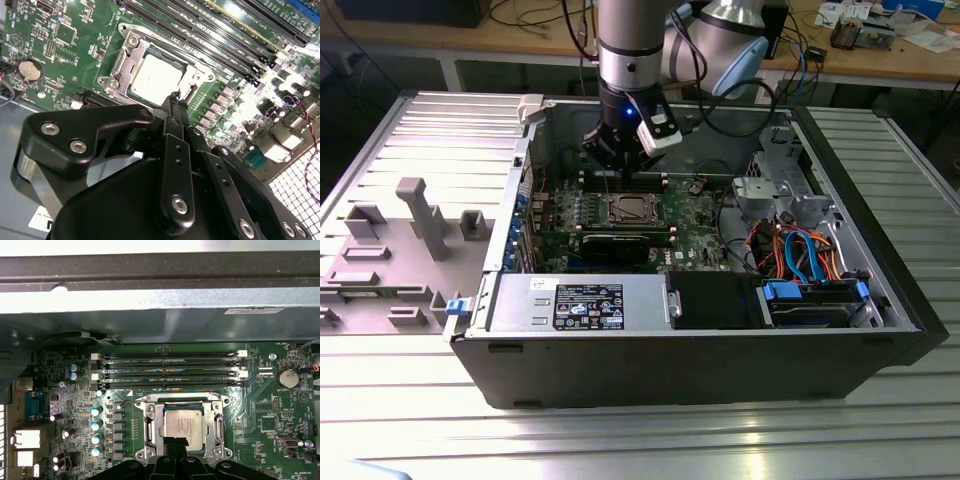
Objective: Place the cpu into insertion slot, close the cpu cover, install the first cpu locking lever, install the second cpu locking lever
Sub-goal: 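Install the first cpu locking lever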
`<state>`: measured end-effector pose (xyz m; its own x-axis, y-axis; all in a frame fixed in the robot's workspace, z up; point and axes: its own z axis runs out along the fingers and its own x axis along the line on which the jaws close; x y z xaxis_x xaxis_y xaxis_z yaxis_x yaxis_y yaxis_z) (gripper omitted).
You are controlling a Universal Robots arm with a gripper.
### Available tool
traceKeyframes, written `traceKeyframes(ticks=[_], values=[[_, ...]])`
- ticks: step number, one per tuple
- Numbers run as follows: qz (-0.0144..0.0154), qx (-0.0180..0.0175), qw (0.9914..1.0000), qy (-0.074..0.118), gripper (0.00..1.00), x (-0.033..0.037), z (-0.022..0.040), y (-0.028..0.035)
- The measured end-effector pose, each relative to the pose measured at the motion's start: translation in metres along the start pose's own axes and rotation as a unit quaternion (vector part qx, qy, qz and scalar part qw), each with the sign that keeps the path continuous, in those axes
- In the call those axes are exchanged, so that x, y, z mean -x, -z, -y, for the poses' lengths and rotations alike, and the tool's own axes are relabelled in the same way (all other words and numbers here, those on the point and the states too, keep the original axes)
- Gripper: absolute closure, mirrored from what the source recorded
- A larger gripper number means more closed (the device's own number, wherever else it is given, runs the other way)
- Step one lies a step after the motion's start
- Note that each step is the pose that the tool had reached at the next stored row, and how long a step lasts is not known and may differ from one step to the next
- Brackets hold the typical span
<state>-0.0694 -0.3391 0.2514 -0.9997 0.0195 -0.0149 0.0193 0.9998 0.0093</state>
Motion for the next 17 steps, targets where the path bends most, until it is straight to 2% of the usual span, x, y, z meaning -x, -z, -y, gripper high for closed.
traceKeyframes(ticks=[17], values=[[0.0000,0.0000,1.00000,0.000,0.89,-0.0132,0.0002,0.0002]])
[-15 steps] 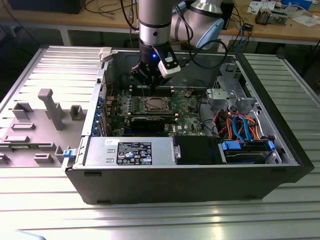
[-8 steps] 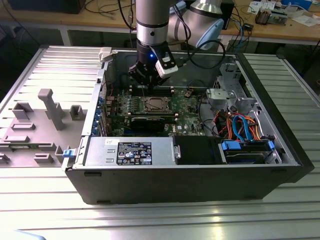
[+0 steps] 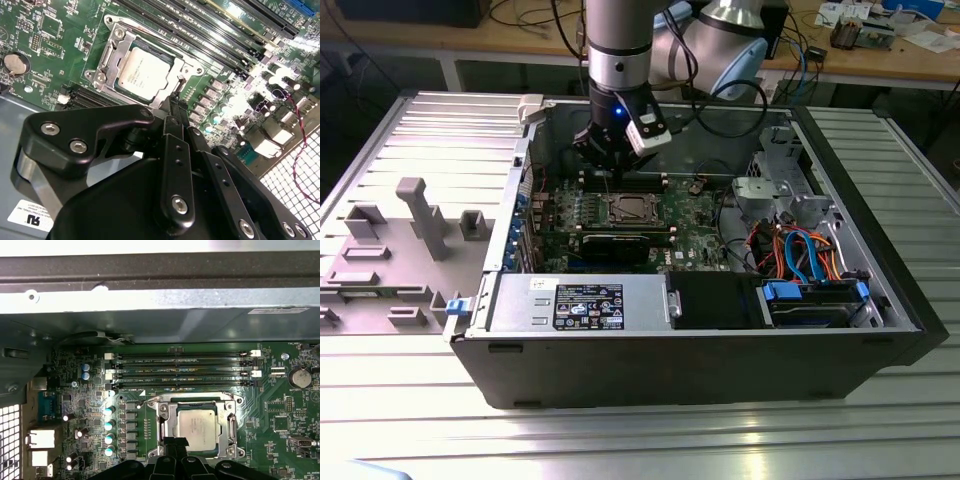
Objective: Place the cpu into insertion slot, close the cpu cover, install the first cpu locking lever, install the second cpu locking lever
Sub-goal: 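Install the first cpu locking lever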
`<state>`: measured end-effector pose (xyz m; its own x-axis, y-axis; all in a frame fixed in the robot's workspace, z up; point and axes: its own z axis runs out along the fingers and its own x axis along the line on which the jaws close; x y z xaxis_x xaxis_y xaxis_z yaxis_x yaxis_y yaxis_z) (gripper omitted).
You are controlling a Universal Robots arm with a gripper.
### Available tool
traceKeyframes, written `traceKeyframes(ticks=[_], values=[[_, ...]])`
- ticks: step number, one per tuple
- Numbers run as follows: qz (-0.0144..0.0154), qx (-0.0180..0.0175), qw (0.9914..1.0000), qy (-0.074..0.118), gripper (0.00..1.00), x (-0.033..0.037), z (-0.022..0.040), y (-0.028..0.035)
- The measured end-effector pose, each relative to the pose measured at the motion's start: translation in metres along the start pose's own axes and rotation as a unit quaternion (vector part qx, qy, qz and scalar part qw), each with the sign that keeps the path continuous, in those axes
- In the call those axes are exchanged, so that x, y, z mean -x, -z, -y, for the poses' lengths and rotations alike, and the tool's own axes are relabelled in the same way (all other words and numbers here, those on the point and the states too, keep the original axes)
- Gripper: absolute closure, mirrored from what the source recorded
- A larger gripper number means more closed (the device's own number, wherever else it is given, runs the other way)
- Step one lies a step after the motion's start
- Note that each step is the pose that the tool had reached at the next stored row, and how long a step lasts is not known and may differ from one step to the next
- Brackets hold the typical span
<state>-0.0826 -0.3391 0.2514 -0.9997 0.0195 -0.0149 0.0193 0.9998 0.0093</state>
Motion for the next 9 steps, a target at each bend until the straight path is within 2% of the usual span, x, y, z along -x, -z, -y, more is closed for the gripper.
traceKeyframes(ticks=[9], values=[[0.0000,0.0000,1.00000,0.000,0.89,-0.0044,0.0001,0.0001]])
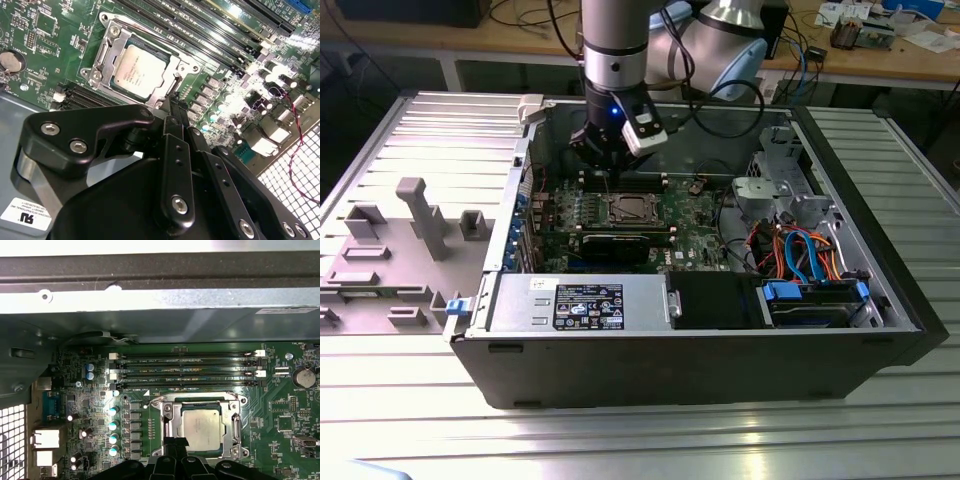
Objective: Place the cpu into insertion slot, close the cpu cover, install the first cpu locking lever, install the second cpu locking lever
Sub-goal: 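Install the first cpu locking lever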
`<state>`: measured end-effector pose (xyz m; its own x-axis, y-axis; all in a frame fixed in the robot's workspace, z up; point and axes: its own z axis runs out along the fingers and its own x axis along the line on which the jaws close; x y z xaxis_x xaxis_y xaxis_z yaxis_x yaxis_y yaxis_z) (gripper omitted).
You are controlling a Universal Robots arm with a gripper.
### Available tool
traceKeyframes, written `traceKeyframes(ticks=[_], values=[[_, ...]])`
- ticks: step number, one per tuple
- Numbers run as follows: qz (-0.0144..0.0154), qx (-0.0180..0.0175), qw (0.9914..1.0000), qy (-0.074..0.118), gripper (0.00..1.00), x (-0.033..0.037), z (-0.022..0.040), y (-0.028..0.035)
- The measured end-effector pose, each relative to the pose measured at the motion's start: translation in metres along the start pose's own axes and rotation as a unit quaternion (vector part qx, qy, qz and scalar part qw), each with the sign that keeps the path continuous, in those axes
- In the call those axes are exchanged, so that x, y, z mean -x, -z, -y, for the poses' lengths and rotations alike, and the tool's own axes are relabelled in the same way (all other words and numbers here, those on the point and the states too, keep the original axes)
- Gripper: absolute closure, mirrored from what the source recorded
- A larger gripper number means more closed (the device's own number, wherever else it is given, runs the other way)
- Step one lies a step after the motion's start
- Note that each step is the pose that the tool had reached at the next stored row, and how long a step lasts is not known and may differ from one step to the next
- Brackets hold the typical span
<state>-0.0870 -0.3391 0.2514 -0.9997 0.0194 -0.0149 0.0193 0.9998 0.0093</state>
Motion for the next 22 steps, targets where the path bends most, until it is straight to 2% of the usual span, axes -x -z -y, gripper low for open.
traceKeyframes(ticks=[22], values=[[0.0000,0.0000,1.00000,0.000,0.89,-0.0076,0.0001,0.0001]])
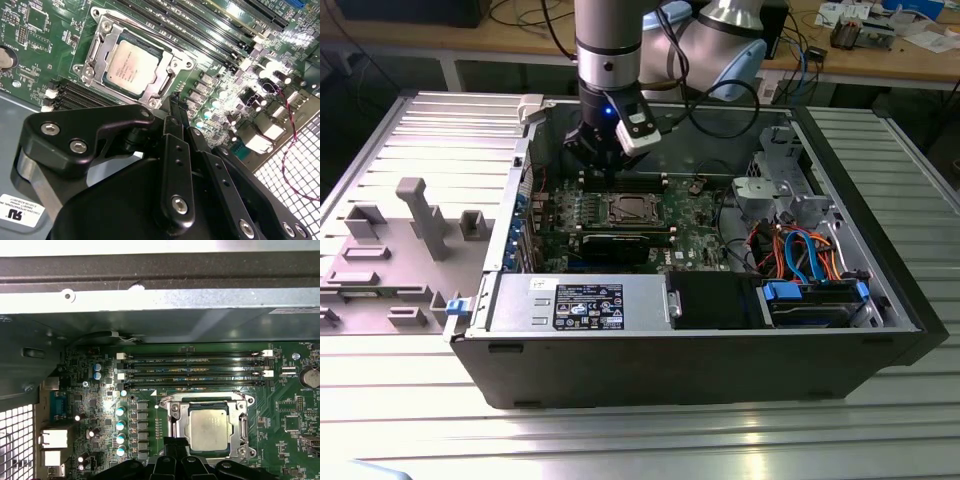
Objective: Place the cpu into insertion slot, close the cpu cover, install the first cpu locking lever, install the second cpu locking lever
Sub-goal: 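Install the first cpu locking lever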
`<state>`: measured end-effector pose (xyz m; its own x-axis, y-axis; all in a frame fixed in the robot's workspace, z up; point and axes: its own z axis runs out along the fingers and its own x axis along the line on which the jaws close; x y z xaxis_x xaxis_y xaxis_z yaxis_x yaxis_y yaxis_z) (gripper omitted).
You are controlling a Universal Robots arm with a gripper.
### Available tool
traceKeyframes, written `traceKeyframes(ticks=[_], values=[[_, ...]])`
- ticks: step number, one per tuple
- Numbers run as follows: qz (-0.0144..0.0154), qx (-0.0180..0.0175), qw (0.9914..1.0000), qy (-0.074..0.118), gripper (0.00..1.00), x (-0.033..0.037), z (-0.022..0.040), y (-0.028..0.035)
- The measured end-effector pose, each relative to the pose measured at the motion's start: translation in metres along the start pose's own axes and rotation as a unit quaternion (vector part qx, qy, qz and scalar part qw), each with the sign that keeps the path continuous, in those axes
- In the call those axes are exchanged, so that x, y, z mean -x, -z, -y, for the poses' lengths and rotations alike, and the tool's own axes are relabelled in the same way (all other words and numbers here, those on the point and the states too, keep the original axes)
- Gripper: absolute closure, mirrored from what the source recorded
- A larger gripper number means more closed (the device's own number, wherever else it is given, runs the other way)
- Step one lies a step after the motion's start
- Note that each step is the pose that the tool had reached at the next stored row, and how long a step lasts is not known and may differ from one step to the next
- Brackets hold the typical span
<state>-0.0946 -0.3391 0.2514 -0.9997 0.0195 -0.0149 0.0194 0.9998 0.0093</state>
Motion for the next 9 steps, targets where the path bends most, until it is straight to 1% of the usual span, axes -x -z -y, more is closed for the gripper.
traceKeyframes(ticks=[9], values=[[0.0000,0.0000,1.00000,0.000,0.89,-0.0024,0.0001,0.0001]])
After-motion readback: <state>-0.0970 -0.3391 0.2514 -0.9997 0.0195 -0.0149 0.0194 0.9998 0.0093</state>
